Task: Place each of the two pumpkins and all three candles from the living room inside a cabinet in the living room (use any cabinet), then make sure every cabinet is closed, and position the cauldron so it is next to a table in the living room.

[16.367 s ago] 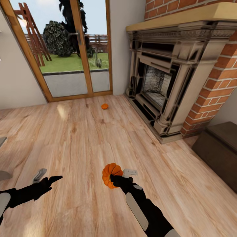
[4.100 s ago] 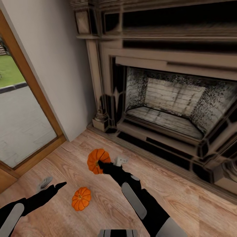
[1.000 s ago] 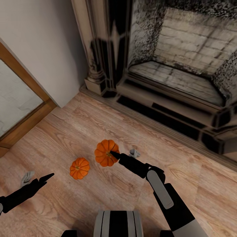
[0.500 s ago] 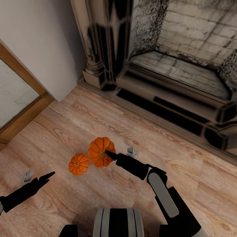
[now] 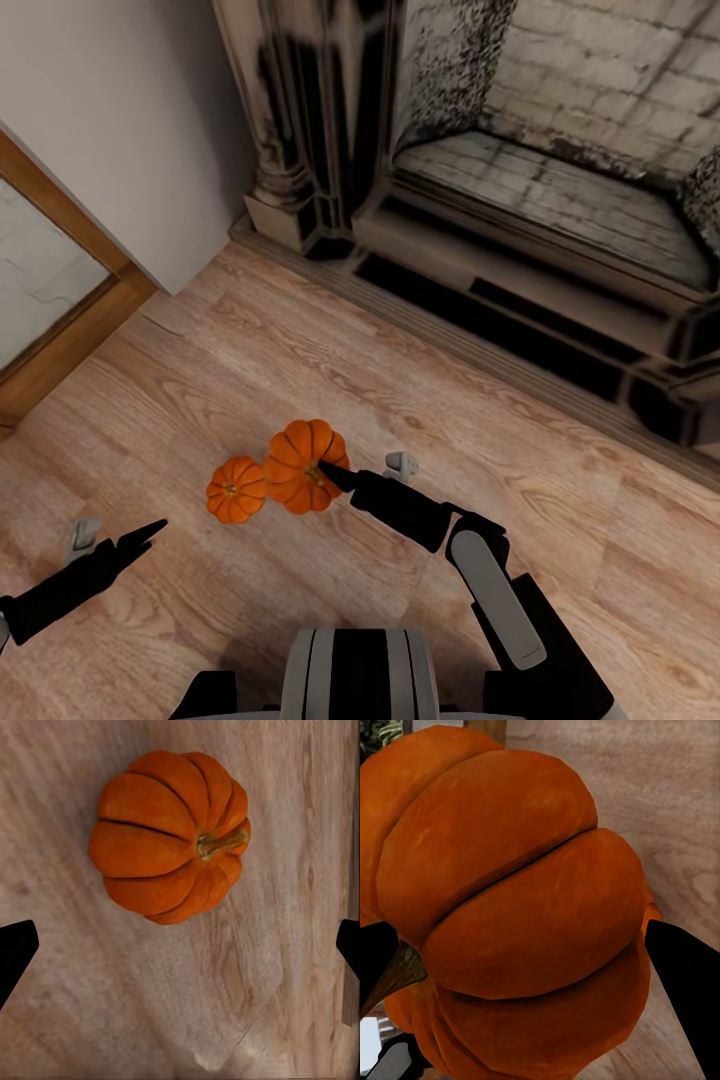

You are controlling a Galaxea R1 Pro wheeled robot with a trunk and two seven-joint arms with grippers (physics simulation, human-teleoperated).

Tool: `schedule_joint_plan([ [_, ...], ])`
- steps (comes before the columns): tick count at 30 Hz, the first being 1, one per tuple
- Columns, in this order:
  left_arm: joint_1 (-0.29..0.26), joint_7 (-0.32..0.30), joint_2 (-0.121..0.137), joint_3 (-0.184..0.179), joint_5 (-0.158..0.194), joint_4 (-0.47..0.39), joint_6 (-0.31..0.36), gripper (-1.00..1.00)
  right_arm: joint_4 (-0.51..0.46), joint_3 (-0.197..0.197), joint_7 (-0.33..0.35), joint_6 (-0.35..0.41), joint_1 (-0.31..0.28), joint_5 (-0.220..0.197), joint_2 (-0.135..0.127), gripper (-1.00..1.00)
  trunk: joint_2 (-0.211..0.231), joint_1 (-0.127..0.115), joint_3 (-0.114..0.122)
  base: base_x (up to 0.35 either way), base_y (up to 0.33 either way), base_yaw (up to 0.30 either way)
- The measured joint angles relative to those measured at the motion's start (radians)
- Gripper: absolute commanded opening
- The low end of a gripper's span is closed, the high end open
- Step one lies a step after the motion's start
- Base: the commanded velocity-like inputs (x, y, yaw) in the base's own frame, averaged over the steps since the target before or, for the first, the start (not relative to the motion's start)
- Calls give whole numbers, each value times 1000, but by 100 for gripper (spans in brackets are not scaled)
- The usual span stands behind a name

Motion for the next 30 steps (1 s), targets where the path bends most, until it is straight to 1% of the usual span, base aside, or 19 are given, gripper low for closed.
schedule_joint_plan([
  [2,0,-40,0,1,-1,-1,1,100,-14,0,0,4,0,-3,-1,-100,0,0,-4,0,0,0],
  [5,0,-57,4,3,-1,-9,4,100,-34,10,1,26,6,-5,-1,-100,-1,2,-15,0,0,0],
  [8,0,-60,3,18,0,-65,11,100,-40,17,23,42,13,-4,-1,-100,-2,3,-27,0,0,0],
  [10,0,-56,0,25,0,-88,12,100,-42,20,51,46,14,-7,-1,-100,-2,3,-27,0,0,0],
  [14,0,-51,-3,27,2,-111,10,100,-43,17,90,48,15,-4,-2,-100,-2,3,-27,0,0,0],
  [17,0,-50,-7,25,2,-117,8,100,-43,19,102,48,15,-2,-2,-100,-2,3,-27,0,0,0],
  [21,0,-48,-32,23,-2,-119,6,100,-43,21,107,48,15,-1,-1,-100,-2,3,-27,0,0,0],
  [24,0,-48,-45,22,-5,-120,5,100,-43,14,113,48,15,-1,-3,-100,-2,3,-27,0,0,0],
  [26,0,-47,-47,22,-7,-120,4,100,-43,10,139,47,15,-3,-4,-100,-2,3,-27,0,0,0],
  [28,0,-47,-51,22,-10,-120,3,100,-44,6,196,45,15,-4,-5,-100,-2,3,-27,0,0,0],
  [30,0,-47,-66,22,-12,-120,3,100,-43,-7,226,42,15,8,-10,-100,-2,3,-27,4,0,0],
])
